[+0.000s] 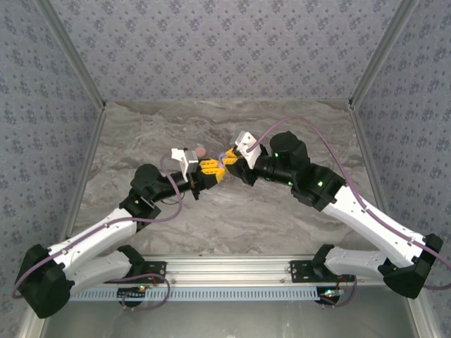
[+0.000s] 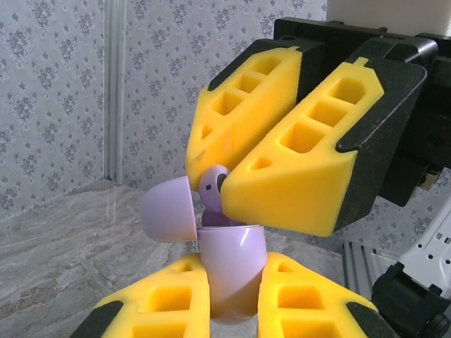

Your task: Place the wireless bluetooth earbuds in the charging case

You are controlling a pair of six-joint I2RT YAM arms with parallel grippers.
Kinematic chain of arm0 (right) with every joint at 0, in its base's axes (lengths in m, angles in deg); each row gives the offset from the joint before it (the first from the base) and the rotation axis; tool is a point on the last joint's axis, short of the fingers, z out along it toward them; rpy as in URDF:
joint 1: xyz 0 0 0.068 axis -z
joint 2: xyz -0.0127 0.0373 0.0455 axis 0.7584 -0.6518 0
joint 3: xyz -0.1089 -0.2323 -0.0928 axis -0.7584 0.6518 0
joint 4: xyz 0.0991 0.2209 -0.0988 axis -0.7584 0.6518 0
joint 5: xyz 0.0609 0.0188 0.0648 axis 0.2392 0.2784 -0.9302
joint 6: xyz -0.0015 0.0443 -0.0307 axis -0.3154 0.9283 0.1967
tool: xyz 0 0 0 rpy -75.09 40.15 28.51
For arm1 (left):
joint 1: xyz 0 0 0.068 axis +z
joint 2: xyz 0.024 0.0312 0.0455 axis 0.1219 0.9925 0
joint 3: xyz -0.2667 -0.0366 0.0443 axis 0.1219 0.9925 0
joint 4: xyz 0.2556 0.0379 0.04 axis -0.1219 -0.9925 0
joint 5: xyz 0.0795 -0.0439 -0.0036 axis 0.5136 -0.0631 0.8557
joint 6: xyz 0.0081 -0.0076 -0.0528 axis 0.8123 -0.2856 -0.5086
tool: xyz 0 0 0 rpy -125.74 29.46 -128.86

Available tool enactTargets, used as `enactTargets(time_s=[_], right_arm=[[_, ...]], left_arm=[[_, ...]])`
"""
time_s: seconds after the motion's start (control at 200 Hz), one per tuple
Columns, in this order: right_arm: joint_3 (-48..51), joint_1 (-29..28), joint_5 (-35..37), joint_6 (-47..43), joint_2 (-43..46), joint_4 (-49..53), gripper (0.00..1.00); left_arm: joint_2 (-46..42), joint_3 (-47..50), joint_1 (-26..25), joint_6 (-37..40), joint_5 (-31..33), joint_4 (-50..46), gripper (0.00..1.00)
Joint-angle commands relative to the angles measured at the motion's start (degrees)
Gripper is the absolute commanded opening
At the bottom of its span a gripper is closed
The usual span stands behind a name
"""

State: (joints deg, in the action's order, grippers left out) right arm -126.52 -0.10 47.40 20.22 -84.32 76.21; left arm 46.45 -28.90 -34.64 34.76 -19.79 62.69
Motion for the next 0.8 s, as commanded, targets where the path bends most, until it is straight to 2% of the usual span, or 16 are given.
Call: enactTargets(time_s=[0.0, 0.095, 0.24, 0.375, 0.45, 0.54, 0.615, 0.795], right_arm=[[0.30, -0.16, -1.78, 1.38, 0.73, 0.85, 0.25], [-0.36, 0.53, -3.75, 2.64, 0.97, 0.81, 0.35], [-2.55, 2.44, -7.85, 5.34, 2.41, -0.18, 0.58], [-3.45, 5.62, -9.56, 8.44, 4.94, -0.97, 0.81], [-2.85, 8.12, -9.93, 11.02, 6.41, -1.06, 1.00], [-1.73, 11.82, -12.53, 15.26, 7.08, -1.04, 1.00], [-0.66, 14.44, -17.76, 18.54, 6.29, -1.14, 1.00], [-0.20, 14.93, -27.80, 22.60, 1.21, -2.16, 1.00]], left_arm=[[-0.27, -1.84, -0.32, 0.04, 0.17, 2.16, 0.00], [-0.15, -1.84, -0.36, 0.07, 0.11, 2.23, 0.00], [0.00, -1.49, -0.31, -0.11, 0.25, 3.27, 0.00], [0.39, -1.66, -0.36, -0.20, 0.36, 4.72, 0.00], [0.66, -1.66, -0.36, -0.43, 0.28, 5.94, 0.00], [0.96, -1.58, -0.36, -0.85, 0.07, 7.27, 0.00], [1.10, -1.75, -0.36, -1.26, -0.30, 7.91, 0.00], [1.27, -1.84, -0.36, -1.94, -0.92, 8.57, 0.00]])
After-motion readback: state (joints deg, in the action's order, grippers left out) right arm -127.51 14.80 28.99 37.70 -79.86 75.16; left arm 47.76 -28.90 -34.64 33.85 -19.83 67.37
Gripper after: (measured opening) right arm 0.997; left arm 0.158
